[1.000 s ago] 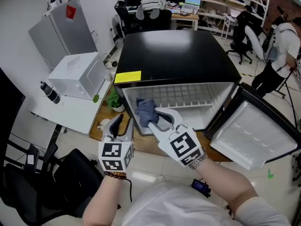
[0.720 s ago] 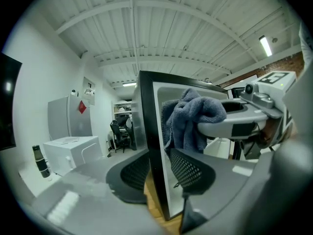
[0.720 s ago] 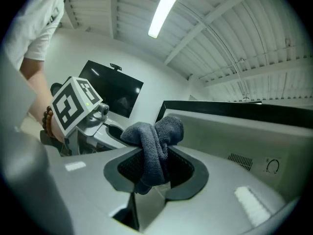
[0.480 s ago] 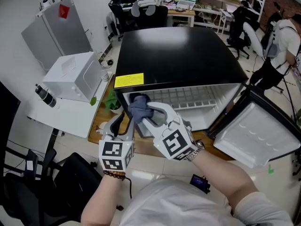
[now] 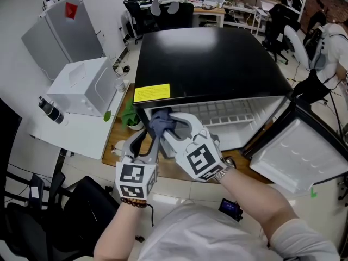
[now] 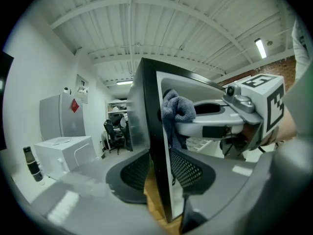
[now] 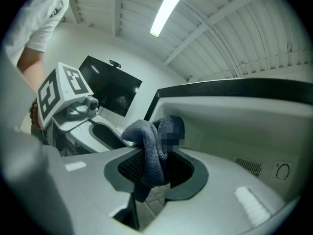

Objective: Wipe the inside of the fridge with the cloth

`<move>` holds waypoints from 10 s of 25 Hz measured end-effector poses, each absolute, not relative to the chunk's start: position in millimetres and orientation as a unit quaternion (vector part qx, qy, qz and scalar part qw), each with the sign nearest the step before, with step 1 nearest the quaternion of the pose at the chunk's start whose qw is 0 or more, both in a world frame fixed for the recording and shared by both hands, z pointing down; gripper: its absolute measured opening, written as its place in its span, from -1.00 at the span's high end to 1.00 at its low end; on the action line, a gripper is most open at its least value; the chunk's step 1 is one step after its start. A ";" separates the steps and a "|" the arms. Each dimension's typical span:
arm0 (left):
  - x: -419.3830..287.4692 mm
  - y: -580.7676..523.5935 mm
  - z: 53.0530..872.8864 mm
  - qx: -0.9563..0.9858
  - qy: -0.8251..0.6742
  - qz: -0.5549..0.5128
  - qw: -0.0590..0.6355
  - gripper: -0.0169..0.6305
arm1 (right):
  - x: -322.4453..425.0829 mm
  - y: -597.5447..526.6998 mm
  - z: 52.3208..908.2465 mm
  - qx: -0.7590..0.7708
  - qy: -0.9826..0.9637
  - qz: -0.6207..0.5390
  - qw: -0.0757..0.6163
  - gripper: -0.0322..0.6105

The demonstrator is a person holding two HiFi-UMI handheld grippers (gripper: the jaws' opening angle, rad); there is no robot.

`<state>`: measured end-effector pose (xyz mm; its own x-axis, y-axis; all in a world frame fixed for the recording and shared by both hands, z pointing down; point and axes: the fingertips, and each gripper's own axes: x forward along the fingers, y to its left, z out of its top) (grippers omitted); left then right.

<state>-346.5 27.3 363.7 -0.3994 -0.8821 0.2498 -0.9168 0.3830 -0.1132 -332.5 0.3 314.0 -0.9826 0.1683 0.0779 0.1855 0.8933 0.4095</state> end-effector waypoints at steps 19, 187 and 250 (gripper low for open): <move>-348.1 25.1 362.7 0.529 -0.837 0.118 0.070 0.51 | -361.2 -26.3 320.3 -0.058 -0.985 -0.160 0.018 0.57; -351.2 20.8 365.6 0.499 -0.859 0.095 0.070 0.48 | -280.3 -320.7 358.5 0.335 -0.928 -0.061 0.151 0.57; -350.5 22.5 366.1 0.527 -0.844 0.080 0.057 0.48 | -415.5 -114.0 404.4 0.087 -0.957 -0.110 0.255 0.57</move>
